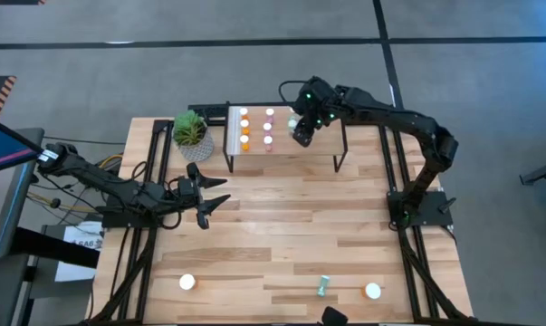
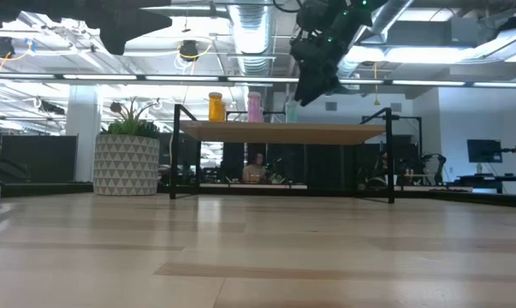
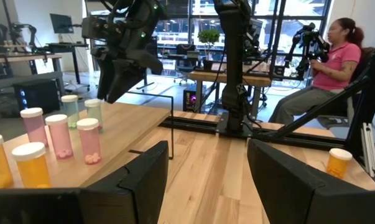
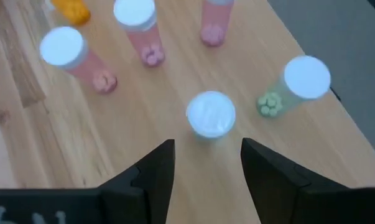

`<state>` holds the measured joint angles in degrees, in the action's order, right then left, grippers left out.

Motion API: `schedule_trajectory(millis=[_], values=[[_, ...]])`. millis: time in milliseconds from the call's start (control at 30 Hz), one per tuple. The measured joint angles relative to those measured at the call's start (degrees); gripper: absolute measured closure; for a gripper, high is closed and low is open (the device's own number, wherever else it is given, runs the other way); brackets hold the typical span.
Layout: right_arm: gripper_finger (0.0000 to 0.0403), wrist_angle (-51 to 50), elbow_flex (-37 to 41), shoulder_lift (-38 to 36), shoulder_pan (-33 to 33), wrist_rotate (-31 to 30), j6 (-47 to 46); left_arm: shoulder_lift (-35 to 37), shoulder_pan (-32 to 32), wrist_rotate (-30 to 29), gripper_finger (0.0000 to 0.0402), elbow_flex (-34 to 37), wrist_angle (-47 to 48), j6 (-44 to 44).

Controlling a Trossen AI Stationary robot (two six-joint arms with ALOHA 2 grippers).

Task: Pick and place medicine bottles onto shelf by color
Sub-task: Put the left green pill bottle on the shelf aligned with the other green pill bottle, then put the green pill bottle on the shelf aligned with the other green pill bottles

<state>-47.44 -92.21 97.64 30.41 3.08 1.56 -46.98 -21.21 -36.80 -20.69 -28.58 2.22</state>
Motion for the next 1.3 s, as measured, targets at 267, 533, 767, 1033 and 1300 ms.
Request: schedule_trajectory(millis=[267, 533, 767, 1033, 1300], values=[[0.0197, -5.27, -0.89, -4.88, -1.3, -0.02, -1.51, 0.0, -0.01, 0.33, 0.0194, 0.0, -0.02, 0.22], [0.0197, -5.64, 5.29, -14.92, -12.3, -1.05, -8.44, 0.0, -0.01, 0.42, 0.0194, 0.0, -0.57, 0.22], [0.0197, -3.12, 16.99, -22.55, -30.43, -8.02, -23.86, 0.0, -0.01, 1.52, 0.0194, 0.0, -1.07, 0.79], [0.0198, 2.76, 26.94, -22.13, -50.79, -16.15, -49.29, -0.01, -0.02, 3.19, 0.0194, -0.02, -2.64, 1.51], [0.0198, 5.57, 27.92, -12.7, -60.8, -16.31, -64.81, -0.02, -0.02, 8.24, 0.0194, -0.02, -4.15, 2.14]])
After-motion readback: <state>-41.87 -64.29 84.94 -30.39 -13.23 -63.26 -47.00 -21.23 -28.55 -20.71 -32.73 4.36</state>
